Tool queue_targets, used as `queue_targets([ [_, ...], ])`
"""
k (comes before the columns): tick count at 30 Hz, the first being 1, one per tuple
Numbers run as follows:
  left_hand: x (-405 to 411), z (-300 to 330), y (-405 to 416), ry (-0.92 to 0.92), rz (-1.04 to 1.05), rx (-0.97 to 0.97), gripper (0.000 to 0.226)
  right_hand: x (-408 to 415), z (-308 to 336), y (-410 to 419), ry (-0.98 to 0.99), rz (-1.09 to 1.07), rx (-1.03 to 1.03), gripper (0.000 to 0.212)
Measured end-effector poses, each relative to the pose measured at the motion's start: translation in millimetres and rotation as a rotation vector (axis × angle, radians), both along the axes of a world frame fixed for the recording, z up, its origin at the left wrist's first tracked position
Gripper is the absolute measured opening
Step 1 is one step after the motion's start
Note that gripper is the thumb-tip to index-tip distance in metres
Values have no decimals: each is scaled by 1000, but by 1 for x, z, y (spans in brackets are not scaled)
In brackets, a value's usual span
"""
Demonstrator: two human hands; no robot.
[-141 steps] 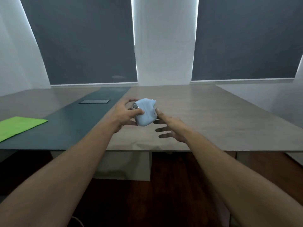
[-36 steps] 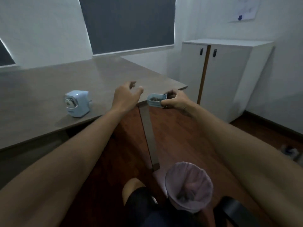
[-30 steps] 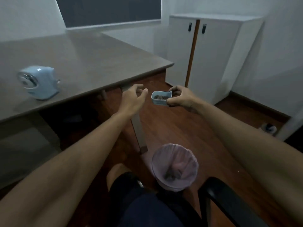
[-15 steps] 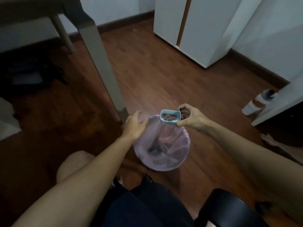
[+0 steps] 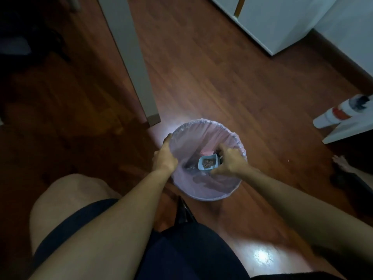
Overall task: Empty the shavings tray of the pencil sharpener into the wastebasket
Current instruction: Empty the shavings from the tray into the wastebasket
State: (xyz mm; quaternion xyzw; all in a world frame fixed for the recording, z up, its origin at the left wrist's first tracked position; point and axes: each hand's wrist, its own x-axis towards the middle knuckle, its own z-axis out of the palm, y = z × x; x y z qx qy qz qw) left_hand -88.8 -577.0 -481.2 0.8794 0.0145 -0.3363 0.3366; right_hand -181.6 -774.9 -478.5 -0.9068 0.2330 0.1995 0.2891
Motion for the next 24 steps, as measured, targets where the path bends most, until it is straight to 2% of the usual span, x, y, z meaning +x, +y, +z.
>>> queue_targets([
  [8, -3, 1, 0, -7, 19, -13, 79, 20, -25, 17, 90, 170, -148, 64],
  [12, -2, 0, 0, -11, 21, -10, 80, 32, -32, 25, 129, 251, -225, 72],
  [14, -3, 0, 0, -16, 19, -8, 80, 35, -35, 29, 142, 284, -259, 70],
  [24, -6, 4, 1, -27, -11, 17, 84, 35, -38, 36, 165, 328, -229, 67],
])
